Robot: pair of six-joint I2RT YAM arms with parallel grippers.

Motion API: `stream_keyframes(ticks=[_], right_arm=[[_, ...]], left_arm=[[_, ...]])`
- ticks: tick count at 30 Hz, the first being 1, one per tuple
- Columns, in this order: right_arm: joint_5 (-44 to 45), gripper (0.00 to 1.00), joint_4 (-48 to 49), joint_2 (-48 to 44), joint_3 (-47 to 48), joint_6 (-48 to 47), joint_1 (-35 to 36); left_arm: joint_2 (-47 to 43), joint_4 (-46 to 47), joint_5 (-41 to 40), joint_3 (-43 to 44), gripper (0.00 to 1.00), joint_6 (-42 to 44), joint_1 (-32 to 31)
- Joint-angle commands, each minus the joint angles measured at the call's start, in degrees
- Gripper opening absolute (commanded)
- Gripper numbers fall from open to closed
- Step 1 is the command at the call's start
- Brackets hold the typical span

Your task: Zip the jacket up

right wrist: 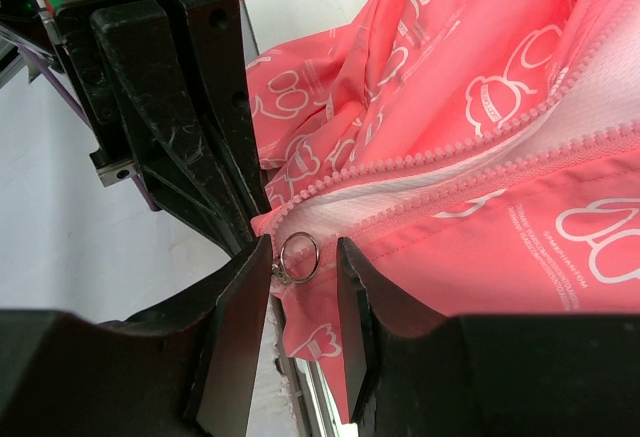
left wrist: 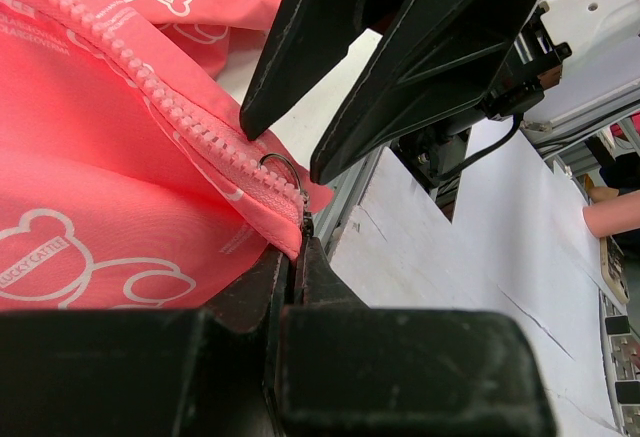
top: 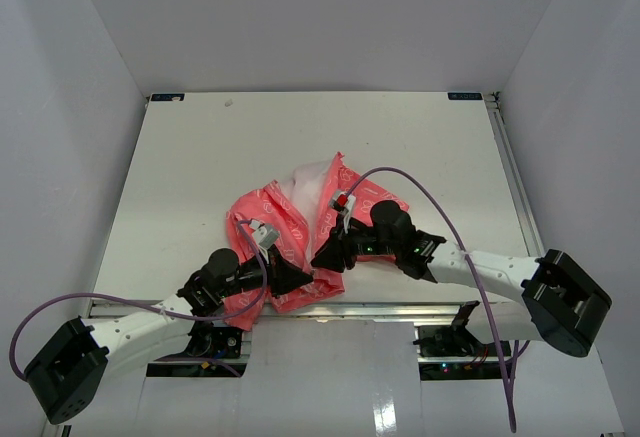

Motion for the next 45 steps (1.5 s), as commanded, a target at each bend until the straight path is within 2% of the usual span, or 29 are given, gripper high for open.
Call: stream_keyframes(ticks=[1,33,35,41,45], right_arm=[[0.1,0.39,1.9,0.9,-0.4,-1.1,-0.1],[-4.8,0.35,8.0,3.7,-2.4,1.1,0.3],[-4.8,0.32,8.3,3.5,-2.5,1.2,0.3],[-5.7,0.09,8.9,3.6,-2.6,1.2,0.3],[-5.4,0.08,7.8,3.0,-2.9,0.3,0.3]], left_arm=[[-0.5,0.8,1.7,-1.8,0.0,0.5,-0.2],[-0.3,0.8,1.1,-1.8,0.0,0.5,-0.2],[-0.2,0.8,1.0,-1.8,0.0,0.6,-0.2],[-0.4,0.6,1.0,-1.8,0.0,0.6,-0.2],[-0.6,-0.1,0.7,-1.7,0.0,0.5,-0.2]])
